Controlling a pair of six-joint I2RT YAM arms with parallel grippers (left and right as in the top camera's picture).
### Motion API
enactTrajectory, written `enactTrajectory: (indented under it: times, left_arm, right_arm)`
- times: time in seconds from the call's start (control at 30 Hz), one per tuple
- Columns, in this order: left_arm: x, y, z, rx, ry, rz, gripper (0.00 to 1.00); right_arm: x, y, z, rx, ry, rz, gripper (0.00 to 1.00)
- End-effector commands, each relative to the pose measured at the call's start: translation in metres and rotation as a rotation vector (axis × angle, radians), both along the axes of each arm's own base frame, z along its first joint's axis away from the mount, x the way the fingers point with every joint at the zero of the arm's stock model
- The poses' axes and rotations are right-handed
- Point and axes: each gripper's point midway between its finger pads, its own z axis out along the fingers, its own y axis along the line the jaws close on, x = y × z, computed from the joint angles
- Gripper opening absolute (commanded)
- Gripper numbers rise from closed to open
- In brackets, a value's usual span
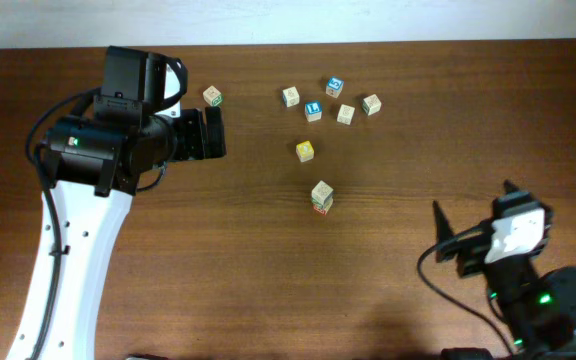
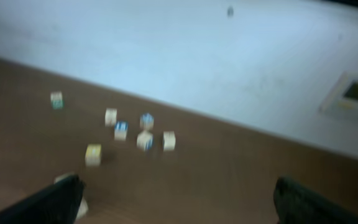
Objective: Rotate 3 blocks
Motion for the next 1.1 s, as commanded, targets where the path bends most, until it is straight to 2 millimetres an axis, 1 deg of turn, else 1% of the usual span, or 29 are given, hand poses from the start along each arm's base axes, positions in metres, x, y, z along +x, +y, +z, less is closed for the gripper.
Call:
enactTrajectory:
  times: [0.0, 0.03, 0.13, 0.23, 0.33, 0.43, 0.57, 1.07]
  left_arm:
    - [-0.001, 0.002, 0.002, 0.016, -0.009, -0.007, 0.99]
    - [-0.001, 0.002, 0.002, 0.016, -0.009, -0.007, 0.99]
    - [-0.001, 0.002, 0.002, 0.016, -0.009, -0.007, 0.99]
    - [-0.001, 0.002, 0.002, 0.016, -0.009, -0.007, 0.99]
    - [-0.001, 0.002, 0.002, 0.016, -0.009, -0.007, 0.99]
    - [-0.001, 0.002, 0.002, 0.016, -0.009, -0.007, 0.99]
    - [-0.001, 0.002, 0.002, 0.016, -0.009, -0.007, 0.99]
    - [-0.001, 0.002, 0.002, 0.016, -0.009, -0.007, 0.99]
  right_arm:
    - [-0.004, 0.008, -0.050, -0.001, -0.037, 0.049, 0.98]
    - [-0.002, 0.008, -0.065, -0.001, -0.066, 0.053, 0.98]
    - [0.002, 0.010, -0.093, 0.031, -0.117, 0.060, 0.98]
    - [0.004, 0.014, -0.112, 0.046, -0.172, 0.073, 0.98]
    - [0.006, 0.015, -0.129, 0.060, -0.164, 0.078, 0.98]
    - [0.011, 0.004, -0.147, 0.136, -0.111, -0.003, 0.98]
    - [0.013, -0.013, -0.149, 0.130, -0.110, -0.100, 0.98]
    - [0.013, -0.012, -0.149, 0.131, -0.109, -0.092, 0.98]
